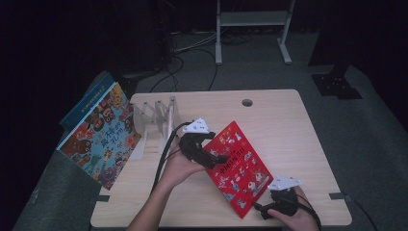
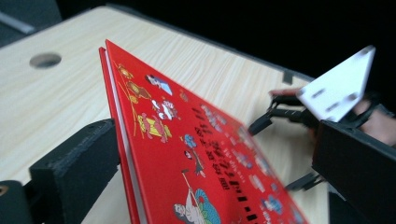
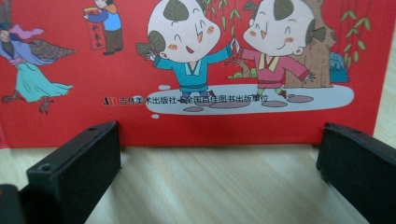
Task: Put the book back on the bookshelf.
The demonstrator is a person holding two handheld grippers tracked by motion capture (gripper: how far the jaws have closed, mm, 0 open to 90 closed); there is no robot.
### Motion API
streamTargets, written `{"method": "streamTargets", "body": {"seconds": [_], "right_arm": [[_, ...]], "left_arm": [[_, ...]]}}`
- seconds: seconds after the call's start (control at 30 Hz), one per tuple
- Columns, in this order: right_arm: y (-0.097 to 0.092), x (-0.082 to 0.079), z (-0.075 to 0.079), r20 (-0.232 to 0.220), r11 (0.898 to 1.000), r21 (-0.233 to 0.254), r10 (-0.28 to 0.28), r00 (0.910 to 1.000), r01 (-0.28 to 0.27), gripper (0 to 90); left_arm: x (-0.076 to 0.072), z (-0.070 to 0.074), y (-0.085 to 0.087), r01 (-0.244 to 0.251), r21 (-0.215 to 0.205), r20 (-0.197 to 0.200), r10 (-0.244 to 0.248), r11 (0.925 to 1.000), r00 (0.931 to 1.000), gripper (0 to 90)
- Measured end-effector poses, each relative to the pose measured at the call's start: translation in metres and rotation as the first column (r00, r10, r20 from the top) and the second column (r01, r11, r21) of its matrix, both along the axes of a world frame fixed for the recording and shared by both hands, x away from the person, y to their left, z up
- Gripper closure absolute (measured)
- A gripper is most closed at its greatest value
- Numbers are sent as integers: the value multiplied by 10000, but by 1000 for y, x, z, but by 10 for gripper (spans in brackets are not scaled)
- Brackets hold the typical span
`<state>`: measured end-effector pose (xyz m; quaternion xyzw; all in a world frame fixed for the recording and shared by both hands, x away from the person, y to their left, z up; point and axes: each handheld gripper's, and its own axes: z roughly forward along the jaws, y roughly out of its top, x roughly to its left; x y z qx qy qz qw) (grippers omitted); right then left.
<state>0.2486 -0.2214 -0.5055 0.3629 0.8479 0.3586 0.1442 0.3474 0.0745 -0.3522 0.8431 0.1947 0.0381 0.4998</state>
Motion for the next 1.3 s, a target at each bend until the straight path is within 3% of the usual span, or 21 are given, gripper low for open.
{"method": "streamTargets", "body": {"seconds": [0.13, 0.33, 0.5, 0.57, 0.7, 0.83, 1.0, 1.3], "right_arm": [[5, 3, 0, 38, 10000, -28, -79, 10000, 79, 0], [10, 6, 0, 38, 10000, -21, -88, 10000, 88, 0], [11, 7, 0, 7, 9999, -5, -100, 9999, 100, 0], [11, 7, 0, 25, 10000, -22, -94, 10000, 94, 0], [11, 8, 0, 47, 9996, -124, -251, 9997, 251, 0], [12, 10, 0, 31, 9997, -108, -211, 9998, 212, 0], [13, 11, 0, 35, 9998, -99, -167, 9999, 167, 0], [15, 12, 0, 40, 9996, -110, -241, 9997, 242, 0]], "left_arm": [[-4, 11, -4, 207, 56, 343, -209, 9998, 9992, 3], [-10, 20, -3, 425, -217, 583, -412, 9989, 9974, 38], [-14, 25, -5, 729, -325, 656, -706, 9968, 9953, 54], [-15, 26, -7, 912, -148, 651, -900, 9957, 9938, 68], [-19, 24, -11, 1492, -139, 425, -1485, 9887, 9880, 149], [-18, 20, -16, 1457, 110, 247, -1460, 9893, 9890, 223], [-17, 22, -14, 1379, 134, 186, -1381, 9904, 9902, 431], [-9, 28, -6, 910, 1045, 128, -928, 9904, 9956, 617]]}}
